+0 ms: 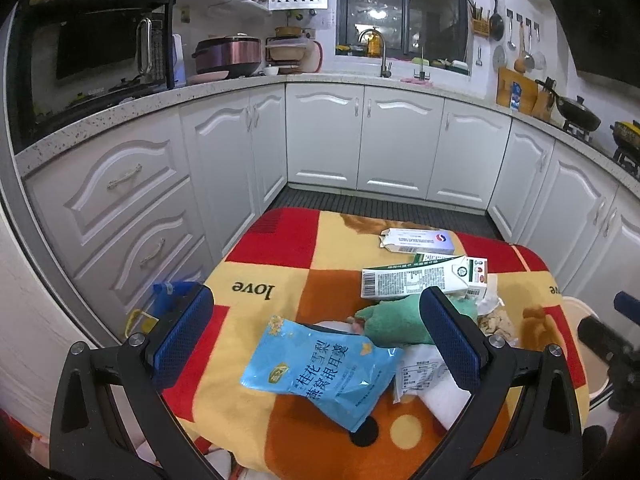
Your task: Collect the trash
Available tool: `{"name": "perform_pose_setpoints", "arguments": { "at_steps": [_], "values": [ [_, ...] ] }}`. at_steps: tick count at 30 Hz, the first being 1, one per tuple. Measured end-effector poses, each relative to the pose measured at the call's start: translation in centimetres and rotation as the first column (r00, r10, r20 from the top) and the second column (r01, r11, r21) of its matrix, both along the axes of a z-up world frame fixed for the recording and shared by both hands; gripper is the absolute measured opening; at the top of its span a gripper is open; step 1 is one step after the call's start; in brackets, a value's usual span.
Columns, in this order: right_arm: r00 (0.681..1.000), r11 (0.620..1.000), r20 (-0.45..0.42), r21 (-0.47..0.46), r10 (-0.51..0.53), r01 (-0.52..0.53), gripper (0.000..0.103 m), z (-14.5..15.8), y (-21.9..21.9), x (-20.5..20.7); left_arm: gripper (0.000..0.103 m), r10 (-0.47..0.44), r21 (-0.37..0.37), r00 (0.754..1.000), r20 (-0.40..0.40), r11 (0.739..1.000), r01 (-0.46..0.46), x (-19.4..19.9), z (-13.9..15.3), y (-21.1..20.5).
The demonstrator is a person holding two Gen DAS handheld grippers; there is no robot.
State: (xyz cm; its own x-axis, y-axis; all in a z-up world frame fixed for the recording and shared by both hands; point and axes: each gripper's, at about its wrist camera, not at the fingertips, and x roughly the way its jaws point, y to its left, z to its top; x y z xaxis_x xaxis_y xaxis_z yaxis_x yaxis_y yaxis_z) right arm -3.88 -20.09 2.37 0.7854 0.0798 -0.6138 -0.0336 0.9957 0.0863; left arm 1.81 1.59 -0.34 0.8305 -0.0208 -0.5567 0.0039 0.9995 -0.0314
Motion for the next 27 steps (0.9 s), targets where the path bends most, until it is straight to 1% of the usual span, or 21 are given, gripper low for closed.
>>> {"name": "perform_pose_setpoints", "arguments": {
  "at_steps": [2, 4, 8, 11, 14, 20, 24, 27],
  "values": [
    [1.0, 1.0, -0.03, -0.006, 0.009, -0.009, 0.103, -0.4, 0.1, 0.4, 0.102, 0.001, -0.009, 1.0, -0.001, 1.0, -0.001, 0.2, 0.0, 0.0],
    [0.999, 1.0, -0.033, -0.003, 0.006, -0.006, 0.103, -0.6, 0.1, 0.5, 0.102, 0.003, -0.009, 1.0, 0.002, 1.0, -0.003, 0.2, 0.1, 0.0],
    [1.0, 1.0, -0.012, 0.01, 0.008, -0.007, 0.103, -0.3, -0.2, 0.0, 0.102, -0.002, -0.008, 1.0, 0.0, 1.0, 0.002, 0.2, 0.1, -0.1],
    [1.0, 1.0, 0.002, -0.004, 0.0, 0.0, 0.103, -0.2, -0.2, -0.1, 0.102, -0.004, -0.007, 1.0, 0.005, 1.0, 0.004, 0.1, 0.2, -0.1],
    [0.999, 1.0, 0.03, 0.013, -0.015, 0.015, 0.103, 0.1, -0.4, -0.5, 0.102, -0.004, -0.006, 1.0, 0.012, 1.0, 0.004, 0.1, 0.3, -0.1],
    [0.994, 0.997, 0.093, -0.053, -0.052, 0.057, 0.103, 0.8, 0.2, -1.4, 0.102, -0.009, -0.011, 1.0, 0.013, 1.0, 0.009, -0.2, 0.3, -0.2],
    [0.991, 0.995, 0.113, -0.059, -0.069, 0.076, 0.103, 1.2, 0.1, -1.7, 0.102, -0.018, -0.011, 1.0, 0.022, 1.0, 0.019, -0.6, 0.5, -0.3],
    [0.991, 0.994, 0.107, -0.063, -0.081, 0.088, 0.103, 1.2, -0.1, -1.7, 0.102, -0.024, -0.007, 0.999, 0.024, 1.0, 0.025, -0.7, 0.6, -0.4]
  ]
}}
